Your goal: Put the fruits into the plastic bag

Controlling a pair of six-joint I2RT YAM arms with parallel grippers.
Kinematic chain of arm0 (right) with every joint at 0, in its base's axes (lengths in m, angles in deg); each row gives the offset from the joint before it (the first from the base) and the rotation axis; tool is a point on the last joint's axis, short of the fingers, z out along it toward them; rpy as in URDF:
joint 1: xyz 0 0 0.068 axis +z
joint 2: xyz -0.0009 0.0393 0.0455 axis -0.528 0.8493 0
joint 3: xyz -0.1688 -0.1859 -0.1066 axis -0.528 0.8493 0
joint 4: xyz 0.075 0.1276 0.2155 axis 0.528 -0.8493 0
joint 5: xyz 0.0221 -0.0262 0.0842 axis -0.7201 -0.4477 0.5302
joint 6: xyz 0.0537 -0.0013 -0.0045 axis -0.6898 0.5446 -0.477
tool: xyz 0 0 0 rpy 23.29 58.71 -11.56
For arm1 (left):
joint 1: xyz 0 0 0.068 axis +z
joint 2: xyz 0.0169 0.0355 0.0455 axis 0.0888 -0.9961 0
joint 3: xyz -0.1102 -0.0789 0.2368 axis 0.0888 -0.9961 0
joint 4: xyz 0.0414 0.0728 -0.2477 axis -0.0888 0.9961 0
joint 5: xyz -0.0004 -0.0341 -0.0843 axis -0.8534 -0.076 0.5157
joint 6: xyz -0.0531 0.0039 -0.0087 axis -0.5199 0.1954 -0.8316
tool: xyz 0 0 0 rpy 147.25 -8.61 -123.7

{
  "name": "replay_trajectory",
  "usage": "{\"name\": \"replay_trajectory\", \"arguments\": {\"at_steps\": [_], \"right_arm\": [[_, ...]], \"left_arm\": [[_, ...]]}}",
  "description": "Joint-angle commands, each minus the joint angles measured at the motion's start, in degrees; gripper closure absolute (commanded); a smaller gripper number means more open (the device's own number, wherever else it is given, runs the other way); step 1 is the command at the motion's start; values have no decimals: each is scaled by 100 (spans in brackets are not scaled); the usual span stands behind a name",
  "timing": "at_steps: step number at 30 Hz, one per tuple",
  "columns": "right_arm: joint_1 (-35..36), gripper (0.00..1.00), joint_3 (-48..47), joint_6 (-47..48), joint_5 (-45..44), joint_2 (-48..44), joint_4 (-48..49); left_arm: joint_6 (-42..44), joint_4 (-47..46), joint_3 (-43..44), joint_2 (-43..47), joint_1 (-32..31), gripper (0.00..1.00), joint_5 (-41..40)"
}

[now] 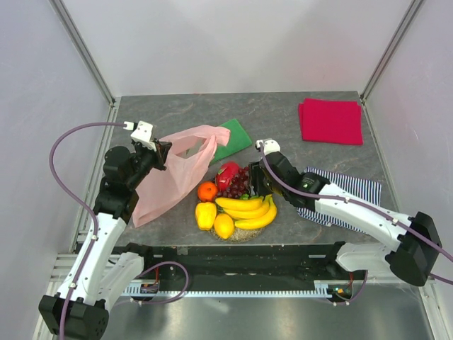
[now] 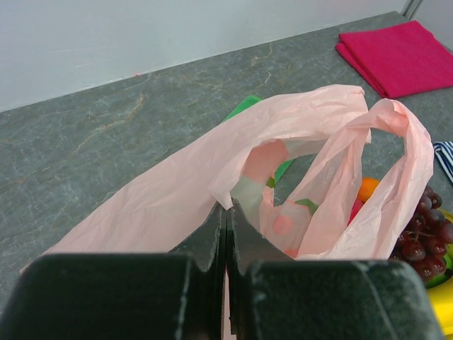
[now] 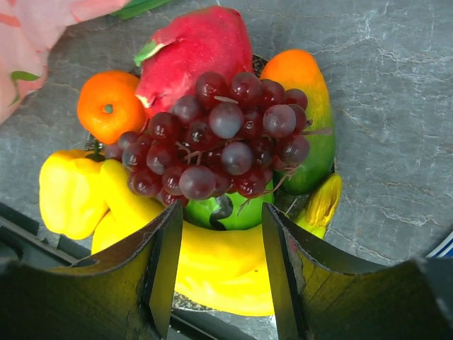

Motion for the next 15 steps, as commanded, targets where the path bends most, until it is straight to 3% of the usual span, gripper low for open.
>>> {"name": "replay_trajectory", "arguments": {"at_steps": [1,15], "right_arm": [[78,44,-274,-23,-245,233,12],[95,45,-397,109,-52,603,452]], "left_arm": [[-12,-30,189,54,35,99,132],[-20,-30,189,10,35,99,237]]}}
